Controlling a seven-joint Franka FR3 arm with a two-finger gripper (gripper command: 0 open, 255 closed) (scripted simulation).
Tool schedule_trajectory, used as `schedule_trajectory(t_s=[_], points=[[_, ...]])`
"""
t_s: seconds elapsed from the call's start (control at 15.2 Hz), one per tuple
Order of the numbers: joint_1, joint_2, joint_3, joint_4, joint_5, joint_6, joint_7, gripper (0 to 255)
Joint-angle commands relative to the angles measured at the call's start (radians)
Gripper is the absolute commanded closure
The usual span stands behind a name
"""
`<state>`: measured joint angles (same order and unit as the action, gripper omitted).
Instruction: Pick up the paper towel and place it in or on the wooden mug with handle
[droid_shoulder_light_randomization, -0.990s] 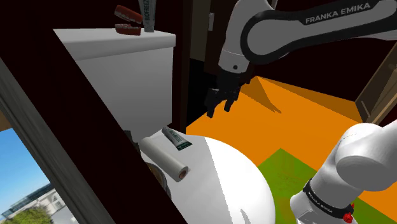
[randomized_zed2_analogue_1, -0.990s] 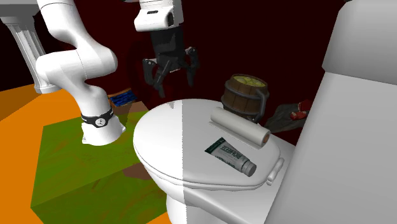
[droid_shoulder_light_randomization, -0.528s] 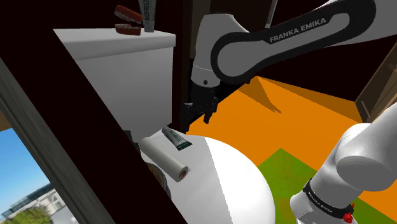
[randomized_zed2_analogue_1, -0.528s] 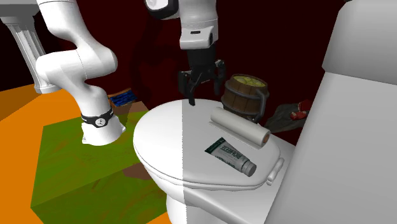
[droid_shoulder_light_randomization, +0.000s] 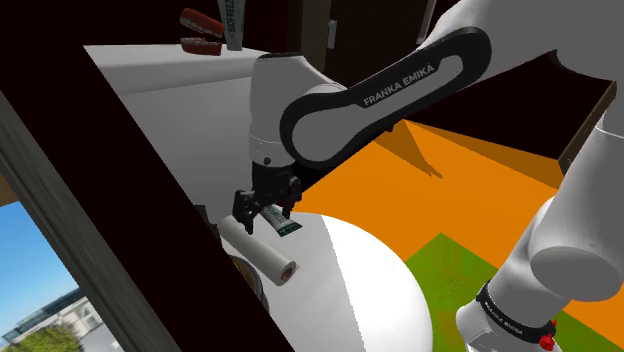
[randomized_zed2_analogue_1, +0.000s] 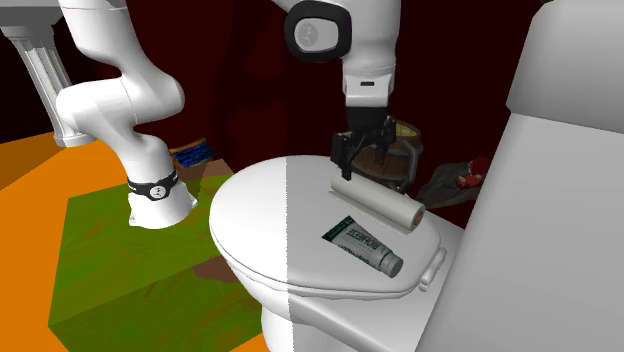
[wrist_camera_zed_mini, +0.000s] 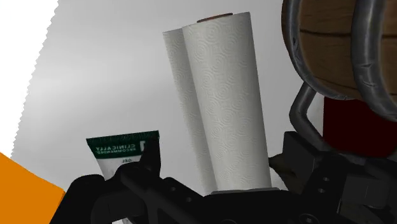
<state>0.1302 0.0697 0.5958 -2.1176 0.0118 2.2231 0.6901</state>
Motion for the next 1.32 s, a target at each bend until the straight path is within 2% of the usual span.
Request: schedule_trajectory(t_s=[0.0, 0.53, 1.06, 1.12, 1.25], points=[[0.024, 0.091, 0.006, 0.058, -0.068, 0.012, 0.071, 0], [0.051, 0.174, -0.012, 0.038, -0.130, 0.099, 0.117, 0], [0.051, 0.174, -0.013, 0.038, -0.130, 0.099, 0.117, 0], [0.051, 0.174, -0.013, 0.038, -0.130, 0.100, 0.117, 255], [0.051, 0.174, -0.013, 0.037, -0.130, 0.100, 0.117, 255]])
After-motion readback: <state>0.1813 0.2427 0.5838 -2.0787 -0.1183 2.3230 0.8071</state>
